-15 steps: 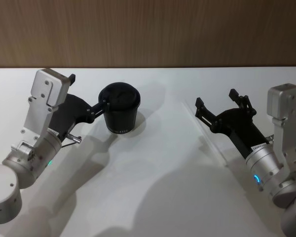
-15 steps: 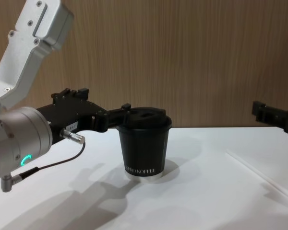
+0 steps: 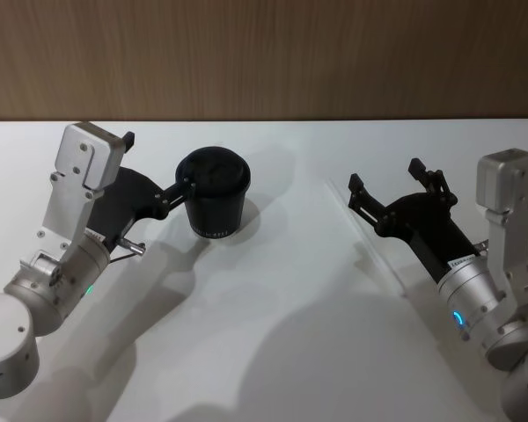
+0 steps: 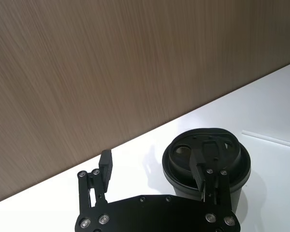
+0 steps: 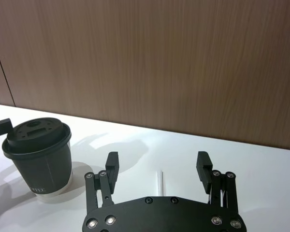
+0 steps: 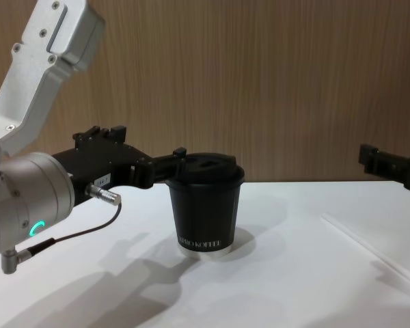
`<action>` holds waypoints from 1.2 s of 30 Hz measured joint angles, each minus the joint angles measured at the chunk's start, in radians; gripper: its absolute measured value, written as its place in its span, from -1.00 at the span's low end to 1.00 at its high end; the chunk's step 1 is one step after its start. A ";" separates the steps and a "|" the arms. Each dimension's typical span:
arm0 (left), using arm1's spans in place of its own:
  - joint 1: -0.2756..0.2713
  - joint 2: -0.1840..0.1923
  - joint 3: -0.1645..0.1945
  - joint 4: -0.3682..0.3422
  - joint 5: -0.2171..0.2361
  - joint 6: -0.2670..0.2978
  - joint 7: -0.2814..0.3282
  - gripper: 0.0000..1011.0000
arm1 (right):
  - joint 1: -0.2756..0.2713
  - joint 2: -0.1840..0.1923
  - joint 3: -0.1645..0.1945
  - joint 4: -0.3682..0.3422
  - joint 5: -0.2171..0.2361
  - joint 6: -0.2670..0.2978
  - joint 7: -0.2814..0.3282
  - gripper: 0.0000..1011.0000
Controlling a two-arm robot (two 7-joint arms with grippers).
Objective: Pick up the straw with one hand, pass it to the other hand, and insert it into the cup.
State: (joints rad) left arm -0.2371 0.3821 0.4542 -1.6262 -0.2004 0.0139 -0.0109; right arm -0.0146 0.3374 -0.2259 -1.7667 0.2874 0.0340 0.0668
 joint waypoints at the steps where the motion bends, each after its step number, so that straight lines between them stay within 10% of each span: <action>1: 0.000 0.000 0.000 0.000 0.000 0.000 0.000 0.98 | 0.000 0.000 0.000 0.000 0.000 0.000 0.000 0.98; 36: 0.000 0.000 0.000 0.000 0.000 0.000 0.000 0.98 | 0.000 0.001 0.001 0.000 -0.002 0.001 0.000 0.98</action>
State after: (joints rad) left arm -0.2372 0.3821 0.4542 -1.6263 -0.2004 0.0139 -0.0110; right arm -0.0146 0.3383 -0.2244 -1.7670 0.2858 0.0348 0.0670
